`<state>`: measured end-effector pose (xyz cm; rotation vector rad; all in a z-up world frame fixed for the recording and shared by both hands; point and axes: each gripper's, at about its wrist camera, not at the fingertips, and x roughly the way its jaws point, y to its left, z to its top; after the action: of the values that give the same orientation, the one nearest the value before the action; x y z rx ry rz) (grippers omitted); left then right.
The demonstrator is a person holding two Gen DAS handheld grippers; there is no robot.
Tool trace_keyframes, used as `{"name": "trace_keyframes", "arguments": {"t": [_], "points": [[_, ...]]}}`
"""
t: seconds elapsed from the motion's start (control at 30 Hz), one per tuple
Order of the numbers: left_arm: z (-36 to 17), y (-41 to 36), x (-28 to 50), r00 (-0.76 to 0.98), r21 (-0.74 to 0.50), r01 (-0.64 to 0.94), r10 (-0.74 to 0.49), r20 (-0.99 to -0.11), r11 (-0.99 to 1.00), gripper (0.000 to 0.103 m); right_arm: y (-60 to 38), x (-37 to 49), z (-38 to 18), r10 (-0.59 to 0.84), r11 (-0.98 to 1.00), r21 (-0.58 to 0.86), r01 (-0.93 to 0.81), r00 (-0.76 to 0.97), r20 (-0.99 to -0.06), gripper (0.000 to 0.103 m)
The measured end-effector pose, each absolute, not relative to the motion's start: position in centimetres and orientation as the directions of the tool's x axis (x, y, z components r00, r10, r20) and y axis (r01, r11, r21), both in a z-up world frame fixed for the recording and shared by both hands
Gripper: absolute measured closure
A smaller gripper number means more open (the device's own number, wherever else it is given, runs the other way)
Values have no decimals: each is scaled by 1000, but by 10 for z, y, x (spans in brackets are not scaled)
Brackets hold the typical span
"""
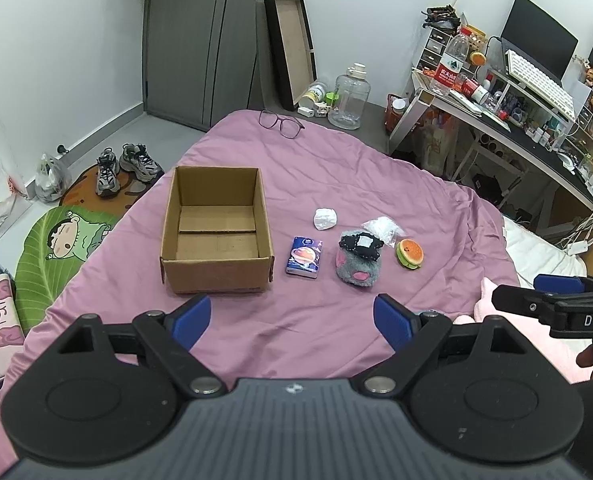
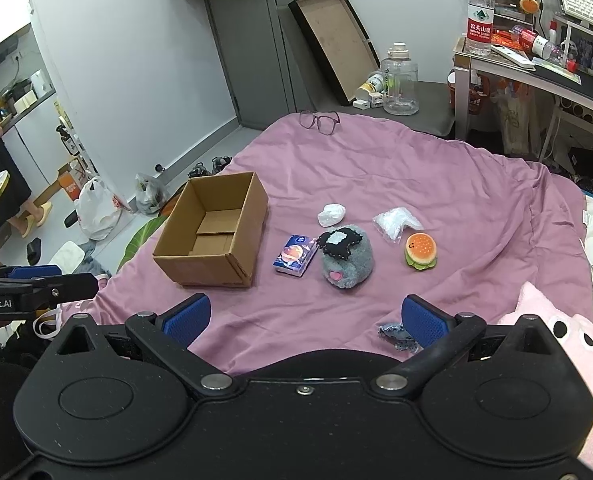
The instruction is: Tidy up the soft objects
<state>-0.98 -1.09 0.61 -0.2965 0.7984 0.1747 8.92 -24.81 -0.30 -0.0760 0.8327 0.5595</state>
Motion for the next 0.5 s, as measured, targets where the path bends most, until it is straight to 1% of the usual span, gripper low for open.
{"name": "trace_keyframes", "arguments": {"t": [0.5], "points": [[8, -9, -8, 689, -186, -254, 43, -723, 949, 16, -250, 90, -5, 436, 856, 147, -495, 541, -719, 0]]}}
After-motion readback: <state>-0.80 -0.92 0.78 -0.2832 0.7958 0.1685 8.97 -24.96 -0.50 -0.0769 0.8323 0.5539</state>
